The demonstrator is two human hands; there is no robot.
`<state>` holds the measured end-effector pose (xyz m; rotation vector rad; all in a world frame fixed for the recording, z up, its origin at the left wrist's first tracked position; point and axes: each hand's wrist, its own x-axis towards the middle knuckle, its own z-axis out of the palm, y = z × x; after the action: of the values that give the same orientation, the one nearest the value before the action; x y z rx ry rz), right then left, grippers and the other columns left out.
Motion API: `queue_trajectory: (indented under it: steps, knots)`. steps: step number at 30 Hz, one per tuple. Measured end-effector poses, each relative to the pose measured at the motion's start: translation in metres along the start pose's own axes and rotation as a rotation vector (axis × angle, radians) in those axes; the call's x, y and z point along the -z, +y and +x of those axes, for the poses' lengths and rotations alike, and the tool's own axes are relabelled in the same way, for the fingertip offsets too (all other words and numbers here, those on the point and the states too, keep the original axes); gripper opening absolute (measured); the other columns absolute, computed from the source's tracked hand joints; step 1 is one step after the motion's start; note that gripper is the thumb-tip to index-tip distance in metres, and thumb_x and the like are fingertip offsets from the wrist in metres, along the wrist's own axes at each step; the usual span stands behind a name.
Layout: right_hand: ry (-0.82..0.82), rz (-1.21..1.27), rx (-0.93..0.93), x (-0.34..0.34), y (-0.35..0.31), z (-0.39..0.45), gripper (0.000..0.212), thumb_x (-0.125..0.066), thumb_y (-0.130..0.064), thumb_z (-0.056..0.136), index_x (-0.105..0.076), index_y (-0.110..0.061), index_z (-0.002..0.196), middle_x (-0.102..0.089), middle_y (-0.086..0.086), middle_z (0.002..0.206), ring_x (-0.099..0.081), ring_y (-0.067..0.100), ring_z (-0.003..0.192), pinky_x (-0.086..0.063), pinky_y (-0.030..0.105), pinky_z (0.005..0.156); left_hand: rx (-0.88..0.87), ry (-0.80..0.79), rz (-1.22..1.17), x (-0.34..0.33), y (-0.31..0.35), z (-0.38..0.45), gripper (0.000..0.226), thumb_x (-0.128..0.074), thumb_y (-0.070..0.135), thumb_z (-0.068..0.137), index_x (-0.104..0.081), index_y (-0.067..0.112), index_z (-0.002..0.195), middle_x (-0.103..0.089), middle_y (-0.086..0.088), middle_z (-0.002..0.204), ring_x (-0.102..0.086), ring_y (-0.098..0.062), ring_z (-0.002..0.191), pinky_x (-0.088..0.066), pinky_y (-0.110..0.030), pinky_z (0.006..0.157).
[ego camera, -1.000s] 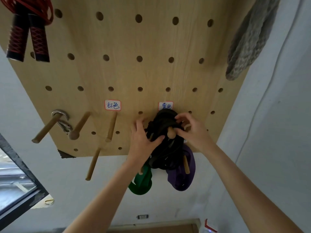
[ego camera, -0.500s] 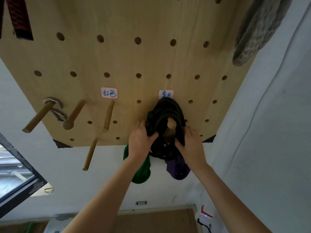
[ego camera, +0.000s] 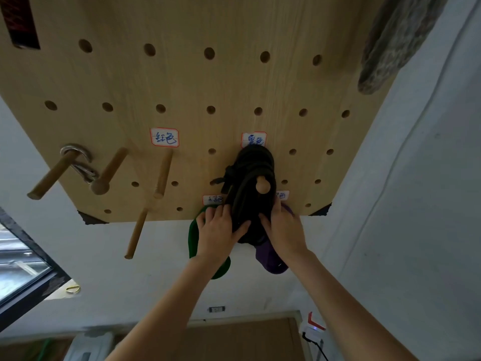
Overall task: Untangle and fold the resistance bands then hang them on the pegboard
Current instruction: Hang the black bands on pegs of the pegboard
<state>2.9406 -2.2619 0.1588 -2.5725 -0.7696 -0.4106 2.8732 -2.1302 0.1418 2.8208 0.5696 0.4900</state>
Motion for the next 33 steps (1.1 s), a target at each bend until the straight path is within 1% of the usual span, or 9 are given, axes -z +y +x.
queue_trajectory:
  steps: [2, 5, 8, 10, 13, 20, 25, 29, 33]
  knots:
    - [-0.055, 0.276, -0.010, 0.008, 0.003, -0.007, 0.046, -0.049, -0.032, 0.094, -0.040, -0.008, 0.132, -0.061, 0.005, 0.109, -0.059, 0.020, 0.099, -0.045, 0.023, 0.082, -0.019, -0.042, -0.337, 0.011, -0.011, -0.001, 0.054, -0.060, 0.048, 0.082, -0.048, 0.008, 0.116, -0.059, -0.006, 0.110, -0.052, -0.025, 0.106, -0.037, -0.037, 0.094]
    - [-0.320, 0.634, -0.055, 0.035, 0.008, -0.009, 0.037, -0.058, -0.037, 0.088, -0.050, -0.019, 0.119, -0.062, -0.010, 0.094, -0.060, 0.001, 0.086, -0.042, 0.008, 0.073, -0.038, -0.115, -0.765, 0.036, -0.023, -0.011, 0.057, -0.073, 0.029, 0.075, -0.040, 0.017, 0.120, -0.054, 0.005, 0.109, -0.055, -0.014, 0.102, -0.048, -0.029, 0.084]
    - [-0.300, 0.670, -0.125, 0.064, 0.016, -0.007, 0.018, -0.064, -0.039, 0.083, -0.057, -0.027, 0.095, -0.063, -0.017, 0.080, -0.059, -0.008, 0.073, -0.042, 0.006, 0.065, -0.017, 0.072, -0.862, 0.058, -0.019, -0.020, 0.046, -0.069, 0.020, 0.080, -0.042, 0.020, 0.117, -0.054, 0.006, 0.110, -0.056, -0.010, 0.102, -0.048, -0.020, 0.081]
    - [-0.105, 0.687, -0.184, 0.083, 0.018, -0.002, 0.015, -0.065, -0.037, 0.083, -0.061, -0.026, 0.093, -0.063, -0.018, 0.080, -0.059, -0.006, 0.072, -0.043, 0.004, 0.062, -0.068, 0.245, -0.849, 0.070, -0.013, -0.020, 0.036, -0.064, 0.015, 0.083, -0.048, 0.015, 0.116, -0.054, 0.001, 0.109, -0.059, -0.013, 0.098, -0.050, -0.022, 0.081]
    - [0.083, 0.790, -0.122, 0.100, 0.005, 0.011, 0.006, -0.066, -0.026, 0.084, -0.064, -0.024, 0.089, -0.063, -0.017, 0.082, -0.058, -0.009, 0.073, -0.045, 0.006, 0.065, -0.291, 0.399, -0.555, 0.082, 0.000, -0.013, 0.031, -0.067, 0.009, 0.081, -0.059, 0.011, 0.111, -0.050, -0.007, 0.109, -0.048, -0.015, 0.097, -0.036, -0.013, 0.081]
    - [0.057, 0.666, 0.127, 0.090, -0.024, 0.033, 0.012, -0.060, -0.001, 0.085, -0.062, -0.013, 0.086, -0.058, -0.012, 0.082, -0.054, -0.009, 0.075, -0.042, 0.006, 0.072, -0.457, 0.151, -0.403, 0.083, 0.008, 0.013, 0.031, -0.066, 0.000, 0.079, -0.064, 0.008, 0.109, -0.052, -0.018, 0.114, -0.049, -0.036, 0.103, -0.039, -0.035, 0.090]
    - [0.154, 0.483, 0.166, 0.083, -0.026, 0.045, 0.006, -0.061, -0.004, 0.085, -0.063, -0.007, 0.090, -0.059, 0.002, 0.089, -0.051, -0.001, 0.073, -0.041, 0.005, 0.069, -0.423, 0.181, -0.384, 0.086, 0.005, 0.025, 0.028, -0.067, -0.002, 0.077, -0.064, 0.007, 0.103, -0.054, -0.015, 0.111, -0.050, -0.032, 0.096, -0.035, -0.028, 0.083]
    - [0.106, 0.528, 0.119, 0.083, -0.028, 0.042, 0.011, -0.061, -0.002, 0.084, -0.062, -0.009, 0.093, -0.062, 0.001, 0.085, -0.056, 0.010, 0.075, -0.050, 0.022, 0.073, -0.498, 0.154, -0.322, 0.088, 0.006, 0.024, 0.030, -0.066, -0.003, 0.077, -0.064, 0.007, 0.105, -0.053, -0.017, 0.113, -0.048, -0.033, 0.099, -0.035, -0.028, 0.084]
    - [0.007, 0.559, 0.088, 0.096, -0.027, 0.033, 0.021, -0.057, 0.001, 0.086, -0.061, -0.012, 0.103, -0.056, -0.006, 0.085, -0.057, 0.012, 0.083, -0.054, 0.036, 0.081, -0.406, 0.100, -0.544, 0.101, -0.006, 0.008, 0.029, -0.059, -0.001, 0.084, -0.060, 0.011, 0.110, -0.051, -0.006, 0.120, -0.054, -0.019, 0.105, -0.046, -0.026, 0.093]
